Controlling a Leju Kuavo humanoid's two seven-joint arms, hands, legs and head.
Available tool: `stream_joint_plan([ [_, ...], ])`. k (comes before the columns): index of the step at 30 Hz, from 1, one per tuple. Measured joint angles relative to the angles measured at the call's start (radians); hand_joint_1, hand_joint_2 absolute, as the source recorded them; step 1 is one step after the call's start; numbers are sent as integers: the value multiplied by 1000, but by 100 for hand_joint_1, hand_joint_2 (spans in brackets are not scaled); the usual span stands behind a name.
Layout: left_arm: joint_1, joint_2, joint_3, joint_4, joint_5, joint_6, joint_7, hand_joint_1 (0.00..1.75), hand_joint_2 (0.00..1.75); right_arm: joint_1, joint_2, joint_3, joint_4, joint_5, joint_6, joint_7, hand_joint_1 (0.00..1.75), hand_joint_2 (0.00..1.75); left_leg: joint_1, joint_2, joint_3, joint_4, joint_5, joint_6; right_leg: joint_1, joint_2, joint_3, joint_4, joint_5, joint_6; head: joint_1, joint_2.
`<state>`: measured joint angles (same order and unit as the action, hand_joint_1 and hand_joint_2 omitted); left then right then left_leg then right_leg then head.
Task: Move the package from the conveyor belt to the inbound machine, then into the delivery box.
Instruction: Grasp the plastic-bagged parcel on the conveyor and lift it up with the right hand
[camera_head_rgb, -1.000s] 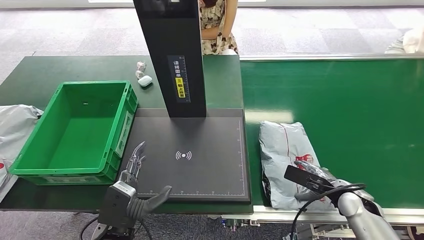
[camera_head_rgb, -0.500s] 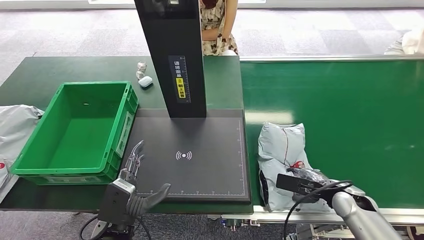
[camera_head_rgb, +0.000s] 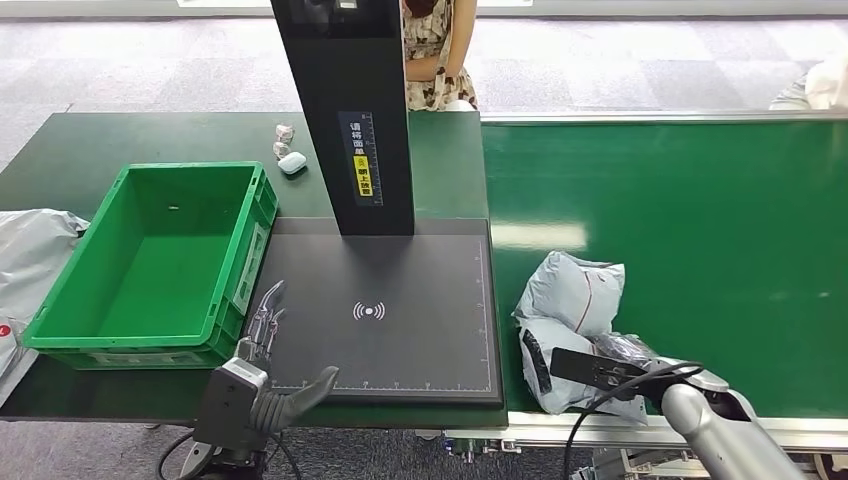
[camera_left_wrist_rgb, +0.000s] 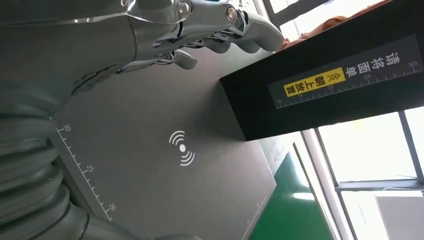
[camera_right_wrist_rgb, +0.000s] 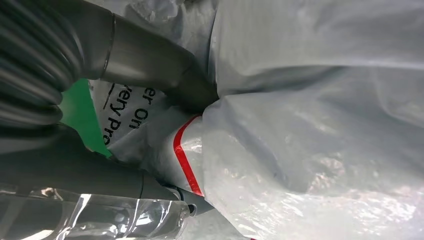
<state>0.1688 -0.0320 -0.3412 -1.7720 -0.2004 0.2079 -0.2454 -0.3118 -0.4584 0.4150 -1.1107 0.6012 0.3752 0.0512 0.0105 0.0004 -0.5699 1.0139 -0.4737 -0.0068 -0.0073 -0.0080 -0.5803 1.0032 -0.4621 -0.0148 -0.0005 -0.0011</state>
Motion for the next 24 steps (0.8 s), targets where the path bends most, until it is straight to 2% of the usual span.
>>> stream_joint_plan([
  [2, 4, 0, 3, 0, -3, 10, -4, 0, 175, -2, 9, -5, 5, -9, -85, -49, 175, 175, 0, 0, -1, 0, 0, 0, 0, 0, -1, 0, 0, 0, 0, 0],
  [4, 14, 0, 4, -3, -12, 21, -9, 0, 175, 7, 37, -35, 1, -48, -227, -120, 175, 175, 0, 0, -2, 0, 0, 0, 0, 1, -2, 0, 0, 0, 0, 0],
  [6, 23, -1, 5, -6, -22, 29, -13, 0, 175, 26, 72, -92, -30, -123, -351, -185, 175, 175, 0, 0, -2, 0, 0, 0, 0, 1, -3, 0, 0, 0, 0, 0],
  [8, 25, -1, 4, -7, -27, 35, -17, 0, 175, 54, 103, -163, -82, -221, -417, -238, 175, 175, 0, -3, -3, 0, 0, 0, 0, -2, -4, 0, 0, 0, 0, 0],
  [12, 24, -4, 5, -6, -28, 44, -24, 0, 175, 92, 151, -289, -163, -420, -452, -334, 175, 175, 0, -4, -6, 0, 1, 0, 0, -4, -5, 1, 0, 0, 0, 0],
  [17, 18, -15, 5, -6, -27, 55, -35, 0, 175, 96, 210, -385, -216, -677, -485, -437, 175, 175, 0, -3, -6, 0, 1, 0, 0, -3, -6, 1, 0, 0, 0, 0],
  [24, 20, -17, 5, -6, -27, 65, -46, 0, 175, 97, 247, -411, -257, -781, -514, -471, 175, 175, 0, -3, -6, 0, 1, 0, 0, -2, -6, 1, 0, 0, 0, 0],
])
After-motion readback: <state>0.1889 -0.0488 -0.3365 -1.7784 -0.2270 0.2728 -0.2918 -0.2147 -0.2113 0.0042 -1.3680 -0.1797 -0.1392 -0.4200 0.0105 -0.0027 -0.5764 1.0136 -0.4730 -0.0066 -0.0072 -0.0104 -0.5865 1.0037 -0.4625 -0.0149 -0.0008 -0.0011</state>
